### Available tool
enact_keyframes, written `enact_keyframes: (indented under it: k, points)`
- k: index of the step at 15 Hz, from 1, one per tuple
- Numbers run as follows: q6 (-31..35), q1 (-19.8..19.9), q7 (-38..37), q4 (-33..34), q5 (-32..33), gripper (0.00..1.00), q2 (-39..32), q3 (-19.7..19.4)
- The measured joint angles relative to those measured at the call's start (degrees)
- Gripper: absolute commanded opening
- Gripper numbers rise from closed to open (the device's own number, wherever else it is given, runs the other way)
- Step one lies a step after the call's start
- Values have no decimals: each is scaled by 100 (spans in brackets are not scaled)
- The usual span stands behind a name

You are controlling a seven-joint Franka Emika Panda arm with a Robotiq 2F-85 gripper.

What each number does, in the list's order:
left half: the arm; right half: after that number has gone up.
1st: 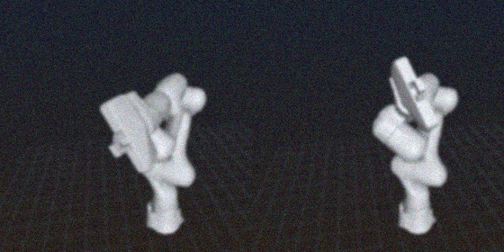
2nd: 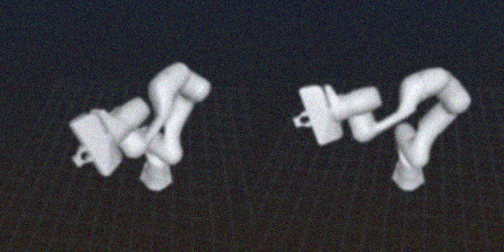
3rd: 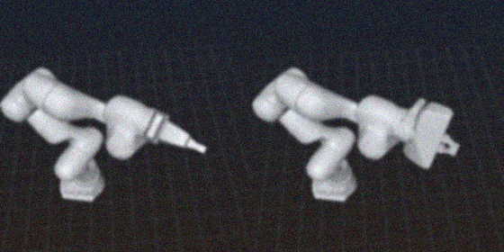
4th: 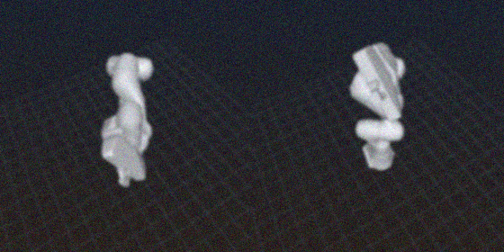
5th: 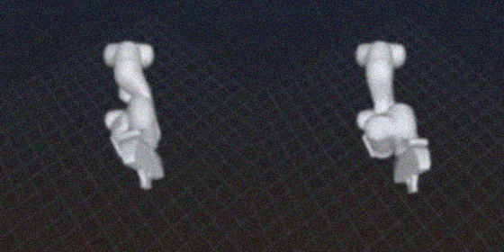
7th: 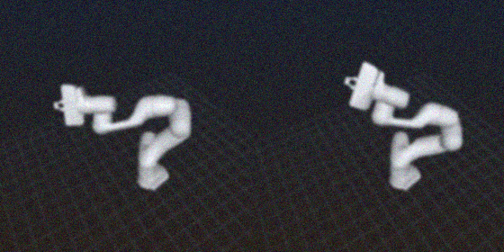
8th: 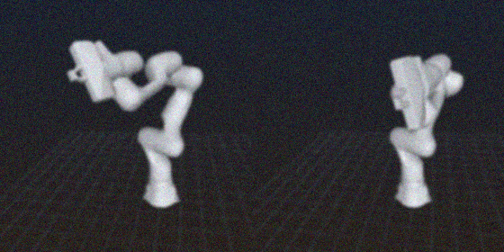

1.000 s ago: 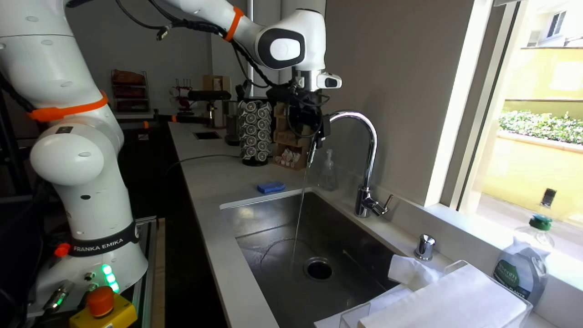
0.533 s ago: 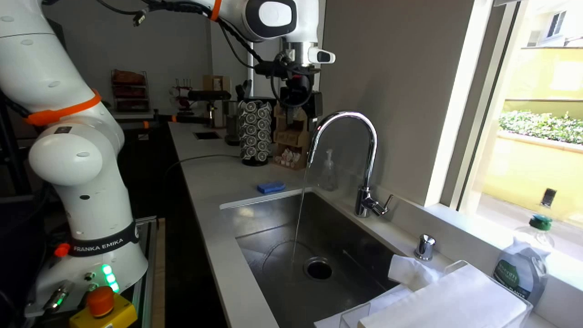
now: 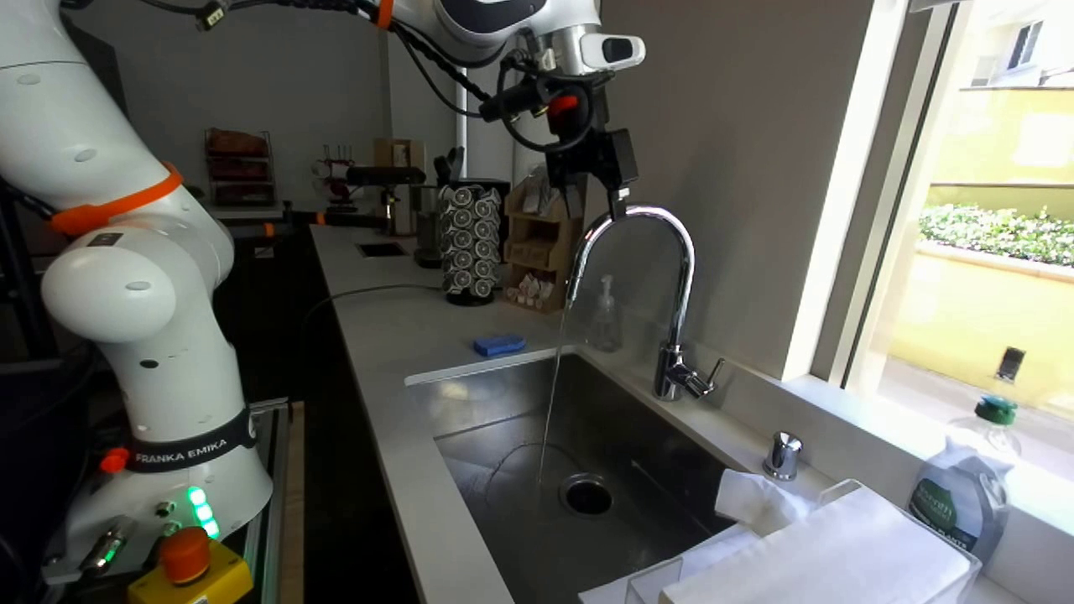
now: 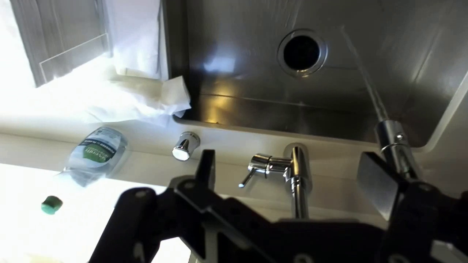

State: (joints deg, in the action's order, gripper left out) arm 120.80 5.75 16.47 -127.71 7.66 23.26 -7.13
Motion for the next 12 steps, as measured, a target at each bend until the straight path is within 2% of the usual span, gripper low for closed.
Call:
enact_keyframes:
  k: [6,12]
  points:
    - [1901,178,-52,-176,-42,100,-836,-486]
    - [2047,182,-117,-120,-77,100,-1018,-515]
